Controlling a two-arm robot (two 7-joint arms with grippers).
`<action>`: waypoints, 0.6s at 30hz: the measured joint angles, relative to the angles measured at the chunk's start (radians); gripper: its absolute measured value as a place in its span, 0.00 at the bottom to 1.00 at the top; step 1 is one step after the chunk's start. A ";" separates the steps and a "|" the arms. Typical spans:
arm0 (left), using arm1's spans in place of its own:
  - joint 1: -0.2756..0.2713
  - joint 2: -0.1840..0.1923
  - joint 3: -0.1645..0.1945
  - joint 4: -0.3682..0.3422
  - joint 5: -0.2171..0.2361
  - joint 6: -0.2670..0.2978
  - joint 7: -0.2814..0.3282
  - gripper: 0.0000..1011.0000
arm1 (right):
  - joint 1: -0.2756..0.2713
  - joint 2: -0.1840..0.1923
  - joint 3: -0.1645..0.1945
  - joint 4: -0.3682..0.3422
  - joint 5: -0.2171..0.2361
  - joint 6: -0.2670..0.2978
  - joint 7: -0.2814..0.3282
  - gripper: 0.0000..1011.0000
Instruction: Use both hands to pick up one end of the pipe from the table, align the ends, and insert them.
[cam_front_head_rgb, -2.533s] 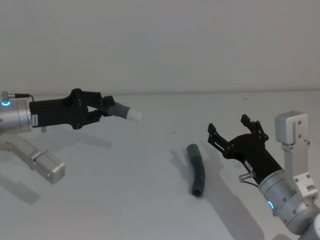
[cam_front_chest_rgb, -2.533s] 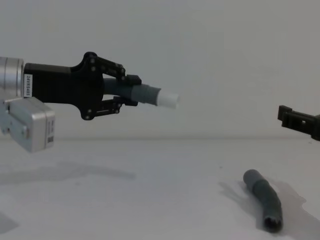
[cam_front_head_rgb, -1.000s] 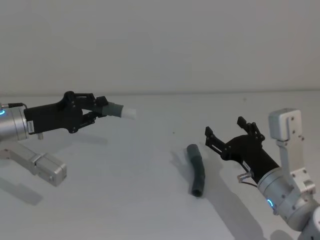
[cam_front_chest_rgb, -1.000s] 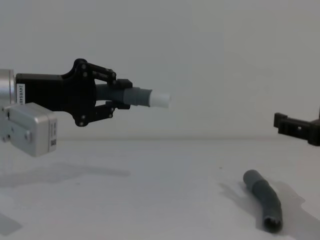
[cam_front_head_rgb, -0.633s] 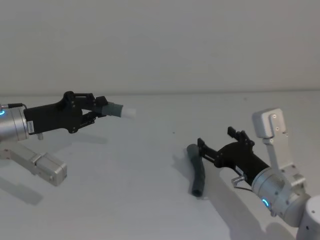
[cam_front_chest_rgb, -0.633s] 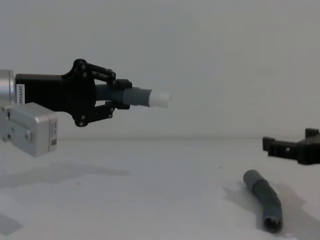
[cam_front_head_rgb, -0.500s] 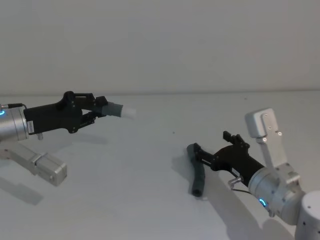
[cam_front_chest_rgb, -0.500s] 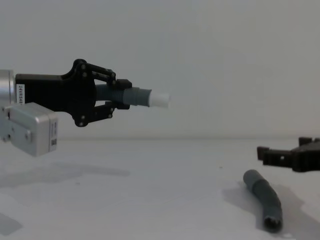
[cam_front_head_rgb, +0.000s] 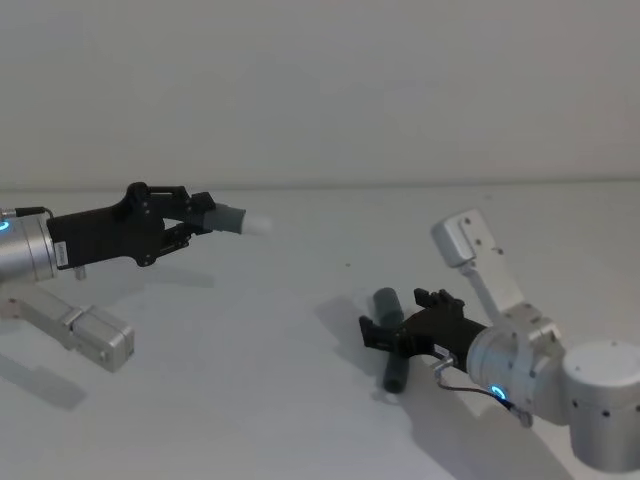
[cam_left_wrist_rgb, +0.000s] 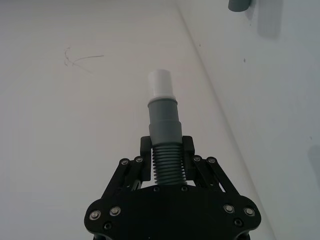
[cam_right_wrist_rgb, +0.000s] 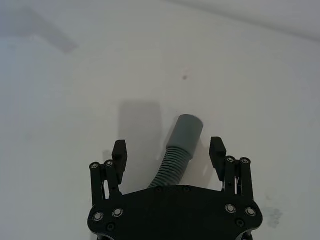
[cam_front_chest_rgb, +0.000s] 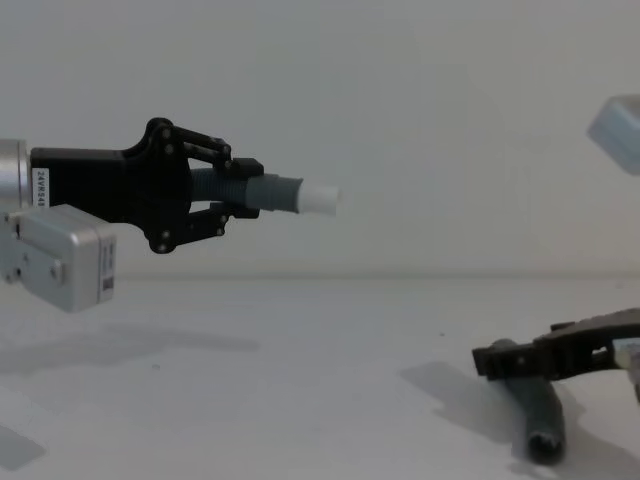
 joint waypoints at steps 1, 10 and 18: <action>0.000 0.000 0.000 0.000 0.000 0.000 0.000 0.32 | 0.012 0.000 -0.008 -0.001 -0.005 0.028 0.000 0.99; 0.001 0.000 0.000 0.000 -0.001 0.000 -0.001 0.32 | 0.073 0.006 -0.055 -0.022 -0.047 0.180 -0.010 0.99; 0.001 0.000 0.000 0.000 -0.001 0.000 -0.001 0.32 | 0.100 0.005 -0.078 -0.035 -0.075 0.257 -0.024 0.99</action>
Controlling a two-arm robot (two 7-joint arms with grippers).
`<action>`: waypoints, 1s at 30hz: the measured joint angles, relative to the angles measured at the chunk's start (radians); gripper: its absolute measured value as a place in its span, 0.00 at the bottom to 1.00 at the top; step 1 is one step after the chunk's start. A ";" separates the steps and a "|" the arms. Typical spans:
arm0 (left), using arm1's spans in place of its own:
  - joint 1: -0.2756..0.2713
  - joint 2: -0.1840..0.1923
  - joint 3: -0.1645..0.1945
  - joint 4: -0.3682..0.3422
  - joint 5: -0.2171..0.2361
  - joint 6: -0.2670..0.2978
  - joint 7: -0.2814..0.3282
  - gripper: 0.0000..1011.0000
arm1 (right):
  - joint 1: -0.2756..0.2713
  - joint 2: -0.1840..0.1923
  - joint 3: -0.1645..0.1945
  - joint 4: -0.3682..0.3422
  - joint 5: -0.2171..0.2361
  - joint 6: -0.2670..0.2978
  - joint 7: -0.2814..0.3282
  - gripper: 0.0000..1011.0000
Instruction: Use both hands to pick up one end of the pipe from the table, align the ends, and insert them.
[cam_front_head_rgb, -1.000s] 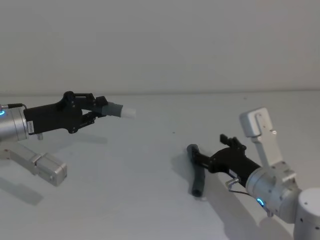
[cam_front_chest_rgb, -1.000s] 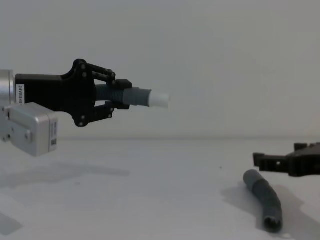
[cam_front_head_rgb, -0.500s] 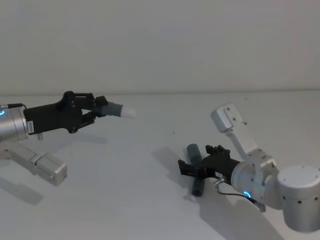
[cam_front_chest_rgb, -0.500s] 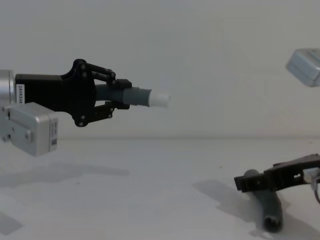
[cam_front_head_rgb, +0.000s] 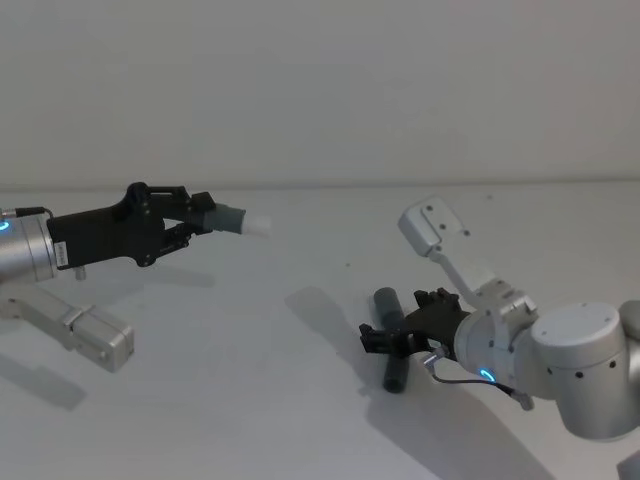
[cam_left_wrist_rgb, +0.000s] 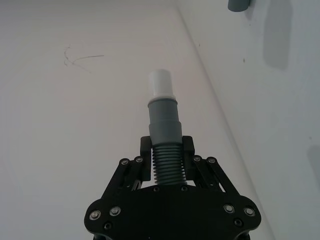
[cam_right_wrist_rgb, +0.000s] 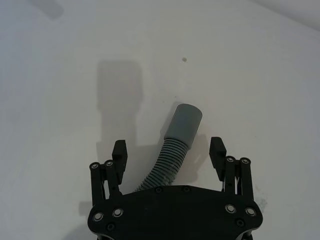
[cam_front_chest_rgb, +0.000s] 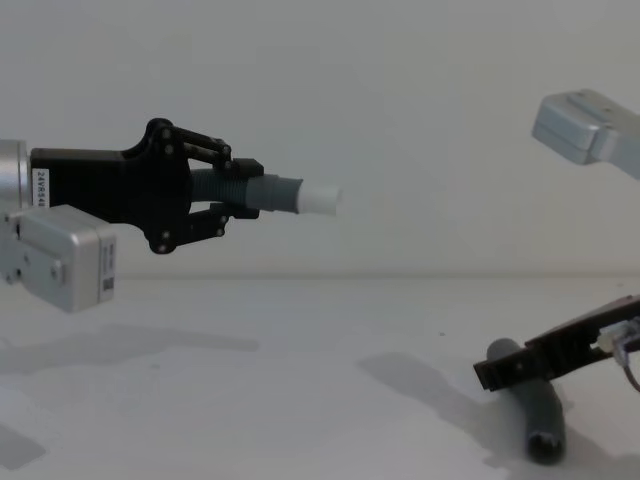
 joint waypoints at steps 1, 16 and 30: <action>0.000 0.000 0.000 0.000 0.000 0.000 0.000 0.32 | 0.004 -0.001 -0.003 -0.001 -0.004 0.013 -0.001 0.99; 0.000 0.000 0.000 0.000 0.000 0.000 0.000 0.32 | 0.024 -0.018 -0.014 0.016 -0.012 0.060 0.010 0.99; 0.000 0.000 0.000 0.000 0.000 0.000 0.000 0.32 | 0.018 -0.038 0.008 0.033 0.003 0.069 0.029 0.99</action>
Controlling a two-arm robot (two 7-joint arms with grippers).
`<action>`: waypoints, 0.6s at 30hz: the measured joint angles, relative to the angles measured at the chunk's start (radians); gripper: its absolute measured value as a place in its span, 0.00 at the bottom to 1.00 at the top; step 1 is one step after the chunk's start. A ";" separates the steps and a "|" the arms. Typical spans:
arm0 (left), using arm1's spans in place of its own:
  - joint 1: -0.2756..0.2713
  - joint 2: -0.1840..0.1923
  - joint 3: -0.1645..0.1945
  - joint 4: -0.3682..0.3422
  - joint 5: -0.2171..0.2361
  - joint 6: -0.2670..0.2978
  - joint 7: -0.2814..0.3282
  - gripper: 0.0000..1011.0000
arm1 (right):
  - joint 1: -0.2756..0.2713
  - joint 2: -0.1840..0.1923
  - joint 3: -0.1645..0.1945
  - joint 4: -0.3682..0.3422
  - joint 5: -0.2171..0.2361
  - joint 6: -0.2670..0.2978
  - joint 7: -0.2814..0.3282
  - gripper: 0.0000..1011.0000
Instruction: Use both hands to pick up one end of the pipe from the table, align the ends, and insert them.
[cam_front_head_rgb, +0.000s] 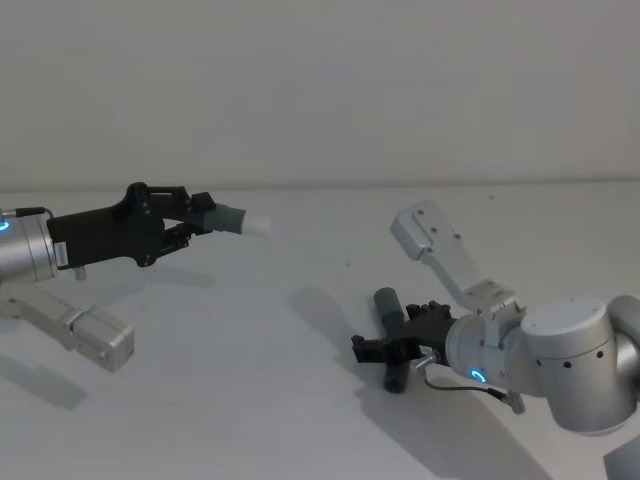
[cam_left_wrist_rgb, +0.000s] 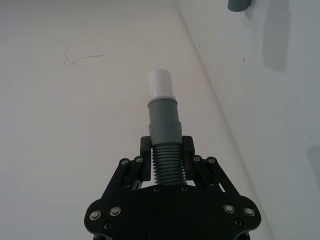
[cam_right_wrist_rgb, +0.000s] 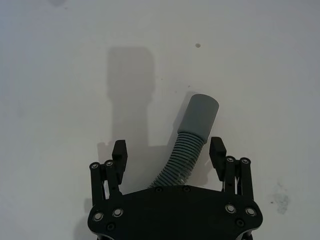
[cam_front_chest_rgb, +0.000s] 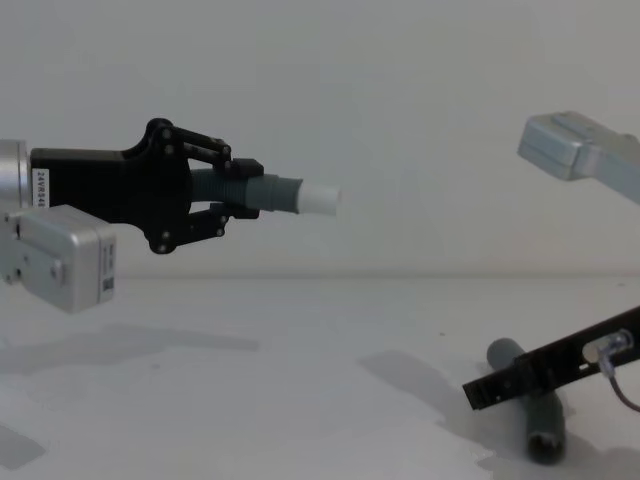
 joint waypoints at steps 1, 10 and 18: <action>0.000 0.000 0.000 0.000 0.000 0.000 0.000 0.32 | 0.000 -0.001 0.001 0.001 0.001 0.000 0.000 0.99; 0.000 0.000 0.000 0.000 0.000 0.000 0.000 0.32 | -0.003 -0.006 0.009 0.005 0.004 0.001 0.004 0.80; 0.000 0.000 0.000 0.000 0.000 0.000 0.000 0.32 | -0.005 -0.008 0.012 0.007 0.007 0.002 0.006 0.57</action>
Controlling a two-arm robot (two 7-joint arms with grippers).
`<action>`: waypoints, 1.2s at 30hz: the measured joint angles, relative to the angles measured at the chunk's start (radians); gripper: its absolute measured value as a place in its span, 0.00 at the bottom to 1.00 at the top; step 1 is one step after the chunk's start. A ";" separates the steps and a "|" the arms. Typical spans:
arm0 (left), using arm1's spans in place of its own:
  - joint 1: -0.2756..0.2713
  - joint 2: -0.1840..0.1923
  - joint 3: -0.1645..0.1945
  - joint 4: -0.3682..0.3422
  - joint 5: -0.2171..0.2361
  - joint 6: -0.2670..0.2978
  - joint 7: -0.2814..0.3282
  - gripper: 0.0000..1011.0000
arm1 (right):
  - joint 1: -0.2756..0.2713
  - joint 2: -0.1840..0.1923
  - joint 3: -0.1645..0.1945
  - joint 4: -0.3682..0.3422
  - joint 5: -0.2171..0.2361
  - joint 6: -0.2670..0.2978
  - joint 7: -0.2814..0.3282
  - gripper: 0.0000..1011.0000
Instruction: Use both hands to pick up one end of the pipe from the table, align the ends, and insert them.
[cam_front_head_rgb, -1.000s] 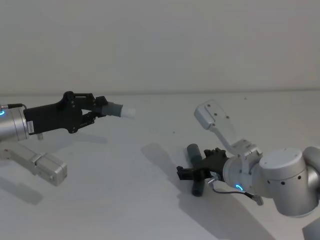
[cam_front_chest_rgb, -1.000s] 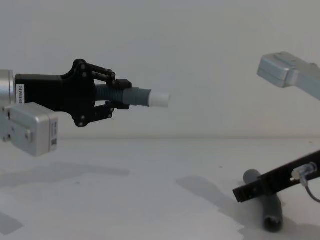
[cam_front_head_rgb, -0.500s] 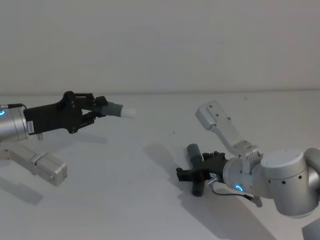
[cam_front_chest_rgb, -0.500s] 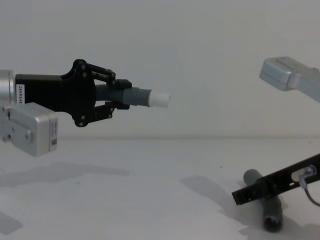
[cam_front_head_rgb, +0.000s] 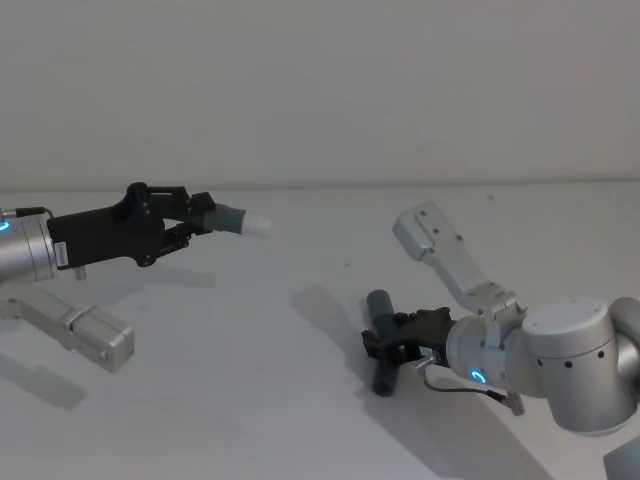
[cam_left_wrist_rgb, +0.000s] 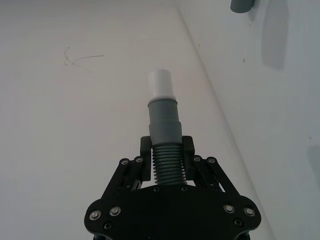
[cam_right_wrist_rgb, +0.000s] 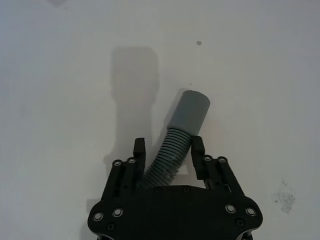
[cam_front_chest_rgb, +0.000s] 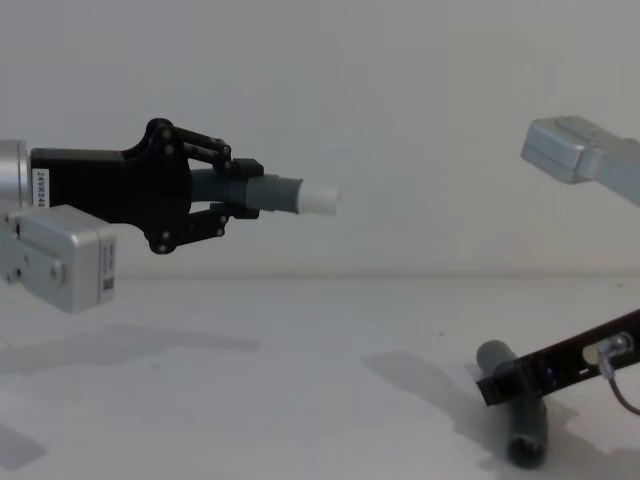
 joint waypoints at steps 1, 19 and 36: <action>0.000 0.000 0.000 0.000 0.000 0.000 0.000 0.32 | 0.000 0.000 0.000 0.000 0.000 0.000 0.000 0.54; 0.000 0.000 0.000 0.000 0.000 0.000 0.000 0.32 | -0.001 -0.002 0.003 0.002 0.002 0.001 0.002 0.20; 0.000 0.000 0.000 0.000 0.000 0.000 0.000 0.32 | 0.025 0.085 -0.043 -0.026 -0.035 -0.121 0.085 0.20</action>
